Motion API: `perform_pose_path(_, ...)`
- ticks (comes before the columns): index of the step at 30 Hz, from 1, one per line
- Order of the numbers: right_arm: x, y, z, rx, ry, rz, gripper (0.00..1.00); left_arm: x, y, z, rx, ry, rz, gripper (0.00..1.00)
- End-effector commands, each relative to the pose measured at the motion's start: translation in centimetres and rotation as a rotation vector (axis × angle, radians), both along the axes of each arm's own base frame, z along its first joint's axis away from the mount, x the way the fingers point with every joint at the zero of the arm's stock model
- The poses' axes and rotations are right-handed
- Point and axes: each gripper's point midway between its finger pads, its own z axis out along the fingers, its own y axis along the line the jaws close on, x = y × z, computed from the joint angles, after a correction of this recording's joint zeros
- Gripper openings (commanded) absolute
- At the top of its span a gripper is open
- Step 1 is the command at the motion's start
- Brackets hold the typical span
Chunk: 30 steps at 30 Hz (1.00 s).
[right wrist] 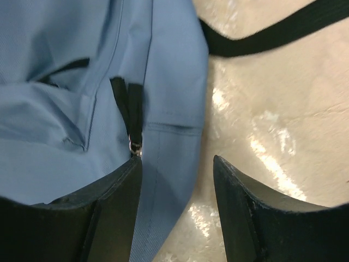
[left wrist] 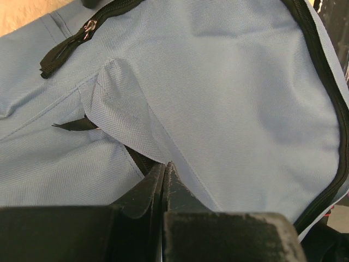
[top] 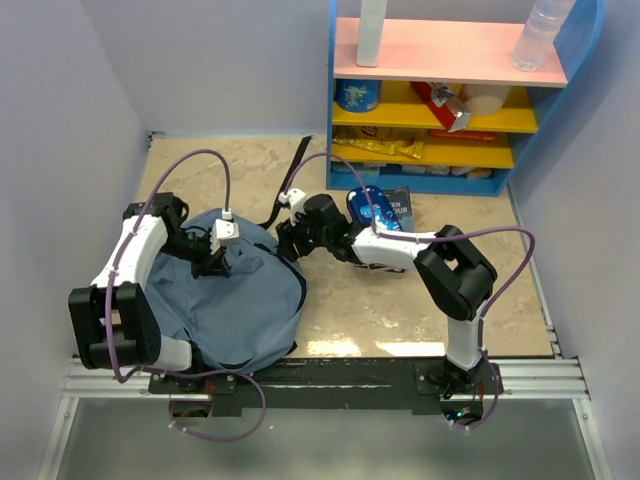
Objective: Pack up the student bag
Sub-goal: Adjust the student bag at the center of the board, then unzip the student bag at the center of the board.
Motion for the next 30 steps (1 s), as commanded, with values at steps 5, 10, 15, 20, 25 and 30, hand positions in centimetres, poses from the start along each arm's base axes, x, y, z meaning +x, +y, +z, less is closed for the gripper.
perform_pose_path(5,-1.4,2.0,3.1,0.106,-0.065,0.11,0.58,-0.2,-1.2,2.2,-0.036,-0.041,-0.061,0.0)
perform_pose_path(10,-0.9,3.4,3.0,0.116,-0.067,0.153,0.59,-0.7,-1.6,1.4,-0.028,0.001,-0.076,0.0)
perform_pose_path(15,-0.6,4.5,1.1,0.084,-0.024,0.184,0.57,-0.6,-1.6,0.5,-0.029,0.034,-0.052,0.0)
perform_pose_path(20,-0.5,4.1,-0.7,0.037,-0.004,0.18,0.54,0.2,-1.4,-0.1,-0.015,0.021,-0.025,0.0)
perform_pose_path(25,-0.3,4.0,-1.5,0.024,-0.001,0.166,0.49,0.5,-1.5,0.0,-0.018,0.016,-0.015,0.0)
perform_pose_path(30,0.0,4.3,-0.1,0.07,-0.023,0.152,0.3,0.5,-1.4,-0.1,-0.013,0.007,-0.006,0.0)
